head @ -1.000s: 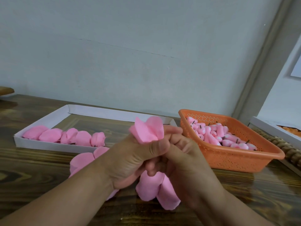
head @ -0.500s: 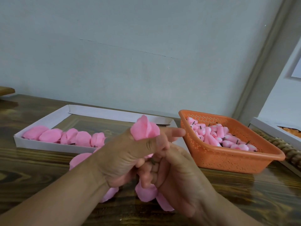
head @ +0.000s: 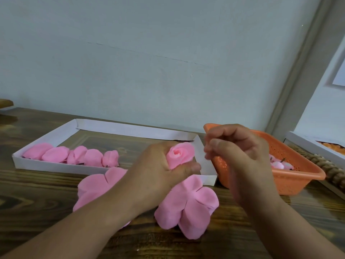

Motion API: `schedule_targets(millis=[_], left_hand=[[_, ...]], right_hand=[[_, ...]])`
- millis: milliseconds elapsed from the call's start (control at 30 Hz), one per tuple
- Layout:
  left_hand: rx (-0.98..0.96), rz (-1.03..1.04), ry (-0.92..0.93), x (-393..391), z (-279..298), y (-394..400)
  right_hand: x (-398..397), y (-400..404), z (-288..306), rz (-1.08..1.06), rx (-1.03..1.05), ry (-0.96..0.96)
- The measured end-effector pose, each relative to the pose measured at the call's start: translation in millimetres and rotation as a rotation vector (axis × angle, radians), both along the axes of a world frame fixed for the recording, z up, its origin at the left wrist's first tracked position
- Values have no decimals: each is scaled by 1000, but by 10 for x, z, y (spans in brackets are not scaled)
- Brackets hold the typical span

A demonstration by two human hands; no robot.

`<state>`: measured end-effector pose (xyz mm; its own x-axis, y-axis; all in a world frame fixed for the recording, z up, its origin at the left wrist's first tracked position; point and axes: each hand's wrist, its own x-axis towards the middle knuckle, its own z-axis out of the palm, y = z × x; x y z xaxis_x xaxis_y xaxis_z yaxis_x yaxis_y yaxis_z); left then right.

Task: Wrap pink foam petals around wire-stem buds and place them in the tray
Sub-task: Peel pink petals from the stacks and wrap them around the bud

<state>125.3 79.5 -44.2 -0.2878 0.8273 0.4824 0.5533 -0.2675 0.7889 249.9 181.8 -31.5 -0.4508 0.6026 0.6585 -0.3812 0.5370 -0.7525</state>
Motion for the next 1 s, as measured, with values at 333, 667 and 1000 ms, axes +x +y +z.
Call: schedule_targets(millis=[333,667,1000], left_hand=[[-36,124,90,25,-126,41],[-69,95,22,46,-107,27],[-197,111,30,12,-171,71]], right_hand=[[38,-212,48,-163,822,-302],[23,-184,38,-334,1083,-387],[44,-122,77,-387,1107,-376]])
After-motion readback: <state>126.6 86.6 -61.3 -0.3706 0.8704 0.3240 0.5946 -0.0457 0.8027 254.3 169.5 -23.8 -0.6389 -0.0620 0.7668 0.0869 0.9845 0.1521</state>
